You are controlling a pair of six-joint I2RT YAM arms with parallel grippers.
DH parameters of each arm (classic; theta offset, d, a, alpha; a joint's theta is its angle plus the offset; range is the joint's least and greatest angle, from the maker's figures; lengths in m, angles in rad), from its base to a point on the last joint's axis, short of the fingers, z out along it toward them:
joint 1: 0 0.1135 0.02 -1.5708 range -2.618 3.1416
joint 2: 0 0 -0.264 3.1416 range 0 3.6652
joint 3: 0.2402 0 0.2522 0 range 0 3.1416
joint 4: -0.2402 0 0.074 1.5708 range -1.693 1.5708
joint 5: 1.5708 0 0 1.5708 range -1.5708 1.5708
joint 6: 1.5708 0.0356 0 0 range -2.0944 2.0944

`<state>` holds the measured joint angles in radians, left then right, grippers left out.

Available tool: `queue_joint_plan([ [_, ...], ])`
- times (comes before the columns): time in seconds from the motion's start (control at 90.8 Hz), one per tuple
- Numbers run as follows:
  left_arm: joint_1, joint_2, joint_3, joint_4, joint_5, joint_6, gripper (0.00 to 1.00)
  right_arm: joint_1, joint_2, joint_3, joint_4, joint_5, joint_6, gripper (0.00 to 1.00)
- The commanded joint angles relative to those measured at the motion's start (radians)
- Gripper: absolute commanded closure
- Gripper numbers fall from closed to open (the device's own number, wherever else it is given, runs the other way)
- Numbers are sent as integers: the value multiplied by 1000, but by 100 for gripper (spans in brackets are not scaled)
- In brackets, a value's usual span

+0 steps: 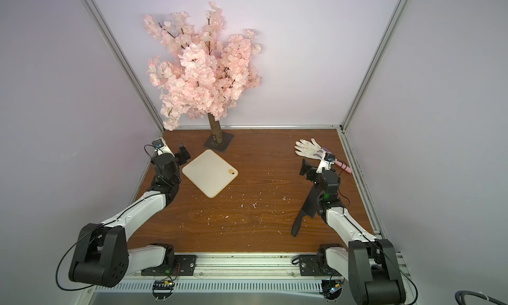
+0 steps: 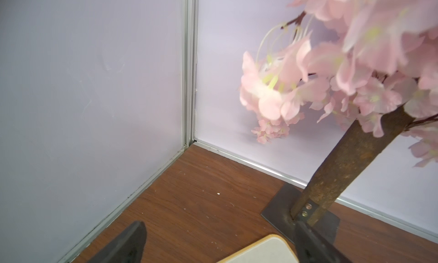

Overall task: Align the knife with the edge of the cutting board
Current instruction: Adjust the work surface at the center of the board.

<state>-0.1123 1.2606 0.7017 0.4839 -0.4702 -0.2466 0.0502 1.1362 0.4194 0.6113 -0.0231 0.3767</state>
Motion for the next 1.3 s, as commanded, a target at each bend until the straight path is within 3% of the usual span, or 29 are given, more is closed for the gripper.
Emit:
queue_joint_plan([
  [0.0, -8, 1, 60, -317, 78, -113, 2, 10, 7, 92, -165, -229, 82, 0],
  [0.077, 1, 19, 88, -355, 163, -117, 2, 39, -3, 115, -227, -261, 89, 1],
  [0.297, 71, 112, 158, -424, 348, -150, 2, 242, -93, 99, -280, -96, 144, 0],
  [0.66, 112, 327, 253, -421, 441, -176, 2, 555, 93, 231, -333, 63, 47, 0],
  [0.958, 122, 482, 395, -444, 453, -151, 2, 685, 266, 303, -298, 107, 89, 0],
  [1.288, 194, 647, 569, -546, 596, -112, 2, 776, 380, 392, -297, 116, 79, 0],
])
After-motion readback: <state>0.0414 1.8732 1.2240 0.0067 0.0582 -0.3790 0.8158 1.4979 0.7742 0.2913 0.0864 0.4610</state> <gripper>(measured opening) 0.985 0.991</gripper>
